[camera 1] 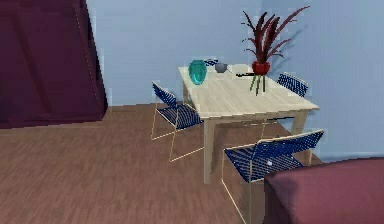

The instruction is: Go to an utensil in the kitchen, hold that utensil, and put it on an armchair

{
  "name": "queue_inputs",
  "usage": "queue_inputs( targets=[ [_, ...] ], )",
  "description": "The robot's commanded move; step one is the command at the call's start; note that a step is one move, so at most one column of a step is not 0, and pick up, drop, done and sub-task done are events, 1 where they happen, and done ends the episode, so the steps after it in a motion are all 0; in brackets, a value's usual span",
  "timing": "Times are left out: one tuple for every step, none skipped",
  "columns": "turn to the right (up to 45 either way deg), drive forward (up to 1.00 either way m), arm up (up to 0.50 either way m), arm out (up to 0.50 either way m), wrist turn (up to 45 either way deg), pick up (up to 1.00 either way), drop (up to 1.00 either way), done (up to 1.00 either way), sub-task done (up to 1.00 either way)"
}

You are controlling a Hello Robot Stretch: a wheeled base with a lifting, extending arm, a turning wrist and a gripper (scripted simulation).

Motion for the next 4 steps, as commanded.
queue_inputs(
  targets=[
    [0.0,0.0,0.0,0.0,45.0,0.0,0.0,0.0,0.0],
    [0.0,0.0,0.0,0.0,45.0,0.0,0.0,0.0,0.0],
    [0.0,0.0,0.0,0.0,18.0,0.0,0.0,0.0,0.0],
    [0.0,0.0,-0.22,0.0,0.0,0.0,0.0,0.0,0.0]
  ],
)
